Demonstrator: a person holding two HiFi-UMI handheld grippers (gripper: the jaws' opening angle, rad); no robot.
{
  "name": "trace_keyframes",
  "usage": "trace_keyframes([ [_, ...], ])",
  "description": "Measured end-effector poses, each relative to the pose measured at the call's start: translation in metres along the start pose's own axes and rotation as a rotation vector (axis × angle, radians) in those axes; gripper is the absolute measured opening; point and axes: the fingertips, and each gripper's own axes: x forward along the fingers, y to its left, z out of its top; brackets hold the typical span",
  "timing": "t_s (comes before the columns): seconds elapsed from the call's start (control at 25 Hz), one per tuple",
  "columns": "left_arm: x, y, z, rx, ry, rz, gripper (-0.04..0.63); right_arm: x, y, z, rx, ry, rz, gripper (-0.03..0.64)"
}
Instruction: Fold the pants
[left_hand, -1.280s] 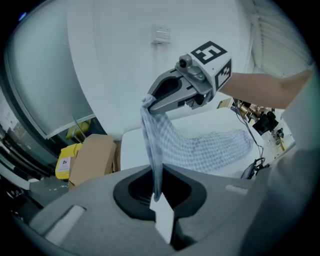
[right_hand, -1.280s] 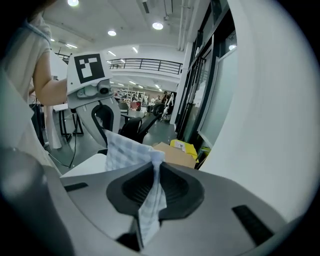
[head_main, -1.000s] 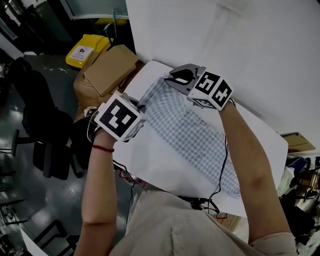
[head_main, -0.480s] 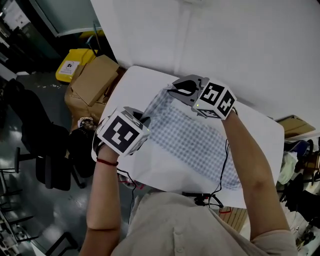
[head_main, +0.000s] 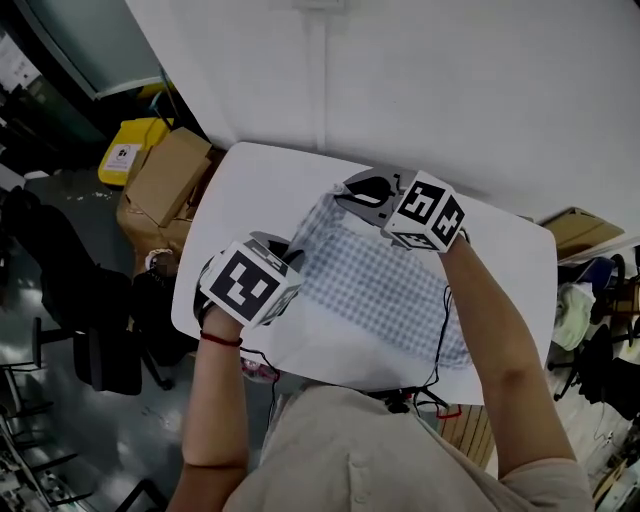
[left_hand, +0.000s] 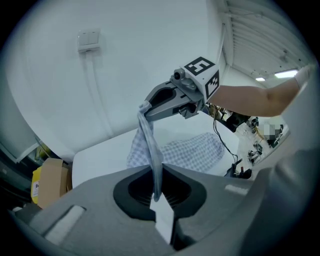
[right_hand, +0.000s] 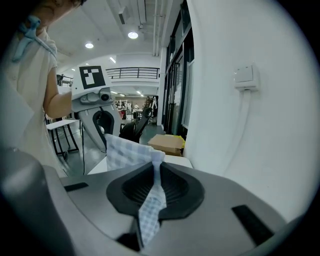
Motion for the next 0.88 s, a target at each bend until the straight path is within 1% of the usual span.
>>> trace_keyframes([
  [0.28, 0.011, -0.044, 0.01, 0.017, 0.003, -0.03, 0.02, -0.035, 0.014, -0.021, 0.041, -0.022, -0.009, 0.048],
  [0.52, 0.013, -0.084, 0.029, 0.067, -0.014, -0.036, 0.019, -0.079, 0.024, -0.031, 0.066, -0.074, -0.033, 0.048],
  [0.64, 0.015, -0.105, 0.04, 0.093, -0.021, -0.042, 0.02, -0.104, 0.03, -0.041, 0.073, -0.084, -0.052, 0.048],
  [0.88, 0.025, -0.142, 0.053, 0.143, -0.013, -0.076, 0.02, -0.139, 0.039, -0.06, 0.101, -0.1, -0.083, 0.048],
])
